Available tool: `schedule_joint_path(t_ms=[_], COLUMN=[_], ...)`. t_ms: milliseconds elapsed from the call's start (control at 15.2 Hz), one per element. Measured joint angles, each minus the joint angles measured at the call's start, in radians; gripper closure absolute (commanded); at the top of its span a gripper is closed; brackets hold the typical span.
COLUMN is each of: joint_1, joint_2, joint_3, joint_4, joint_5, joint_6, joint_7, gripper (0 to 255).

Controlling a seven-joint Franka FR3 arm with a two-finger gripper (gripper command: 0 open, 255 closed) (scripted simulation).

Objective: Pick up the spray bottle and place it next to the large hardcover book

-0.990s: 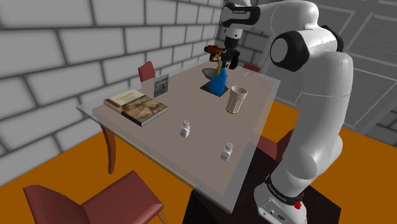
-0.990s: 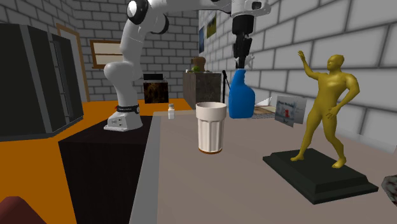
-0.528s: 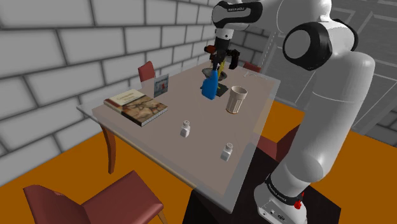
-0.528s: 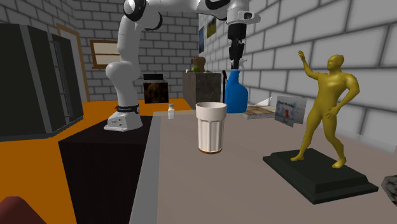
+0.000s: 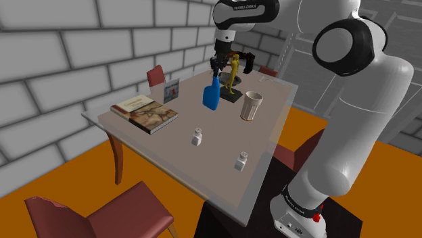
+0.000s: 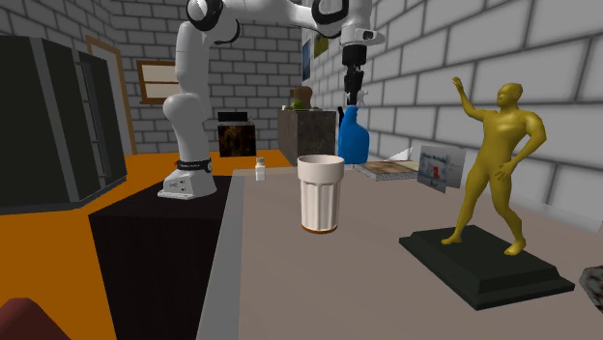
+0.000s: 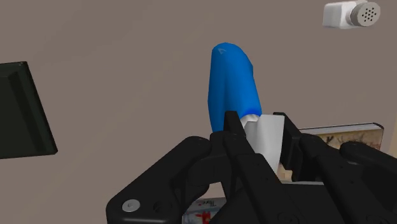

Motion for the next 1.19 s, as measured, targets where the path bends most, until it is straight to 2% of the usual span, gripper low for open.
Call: schedule_joint_path(t_ms=[528, 1188], joint_1=[0.109, 0.235], joint_2=[-0.047, 0.011], joint_3=[0.077, 0.174], joint_4=[-0.057, 0.022], joint_5=[-0.019, -0.024], joint_6=[0.014, -0.005], joint_7=[0.188, 0.412], gripper=[255, 255])
